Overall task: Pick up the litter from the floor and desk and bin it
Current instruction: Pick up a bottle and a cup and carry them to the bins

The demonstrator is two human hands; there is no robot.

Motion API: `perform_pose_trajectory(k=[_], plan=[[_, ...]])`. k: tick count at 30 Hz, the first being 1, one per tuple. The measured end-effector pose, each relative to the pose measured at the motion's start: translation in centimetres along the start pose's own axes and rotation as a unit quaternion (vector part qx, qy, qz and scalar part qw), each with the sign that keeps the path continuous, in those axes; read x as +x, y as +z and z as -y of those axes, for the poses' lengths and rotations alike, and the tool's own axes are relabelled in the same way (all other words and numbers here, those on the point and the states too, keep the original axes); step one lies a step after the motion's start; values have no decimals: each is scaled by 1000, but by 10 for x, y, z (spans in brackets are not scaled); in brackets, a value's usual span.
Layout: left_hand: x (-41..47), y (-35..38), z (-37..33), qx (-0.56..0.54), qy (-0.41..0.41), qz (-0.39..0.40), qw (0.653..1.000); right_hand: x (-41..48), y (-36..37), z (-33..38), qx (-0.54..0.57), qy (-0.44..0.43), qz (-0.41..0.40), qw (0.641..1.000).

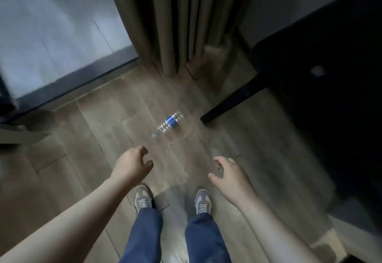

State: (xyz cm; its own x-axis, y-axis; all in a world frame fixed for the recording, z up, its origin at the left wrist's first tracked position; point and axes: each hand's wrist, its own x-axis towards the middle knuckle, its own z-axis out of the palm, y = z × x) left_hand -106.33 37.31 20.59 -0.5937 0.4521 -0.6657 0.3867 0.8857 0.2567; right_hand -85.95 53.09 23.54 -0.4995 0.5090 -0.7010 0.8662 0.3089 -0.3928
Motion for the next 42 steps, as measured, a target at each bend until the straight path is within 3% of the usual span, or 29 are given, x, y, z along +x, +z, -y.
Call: perform_pose_trajectory(k=[4, 9, 17, 26, 34, 42], plan=[[83, 52, 39, -30, -53, 3, 998, 86, 64, -7, 1, 16, 11, 1000], [173, 127, 78, -49, -61, -1, 997, 190, 134, -20, 8, 20, 13, 1000], [302, 224, 97, -57, -30, -36, 997, 302, 214, -68, -9, 32, 3, 999], [386, 271, 81, -89, 45, -76, 992, 356, 254, -109, -1, 35, -26, 999], [348, 270, 85, -118, -14, -57, 991, 330, 237, -100, 3, 51, -12, 999], [204, 172, 68, -131, -17, -58, 989, 226, 160, -17, 45, 43, -26, 998]])
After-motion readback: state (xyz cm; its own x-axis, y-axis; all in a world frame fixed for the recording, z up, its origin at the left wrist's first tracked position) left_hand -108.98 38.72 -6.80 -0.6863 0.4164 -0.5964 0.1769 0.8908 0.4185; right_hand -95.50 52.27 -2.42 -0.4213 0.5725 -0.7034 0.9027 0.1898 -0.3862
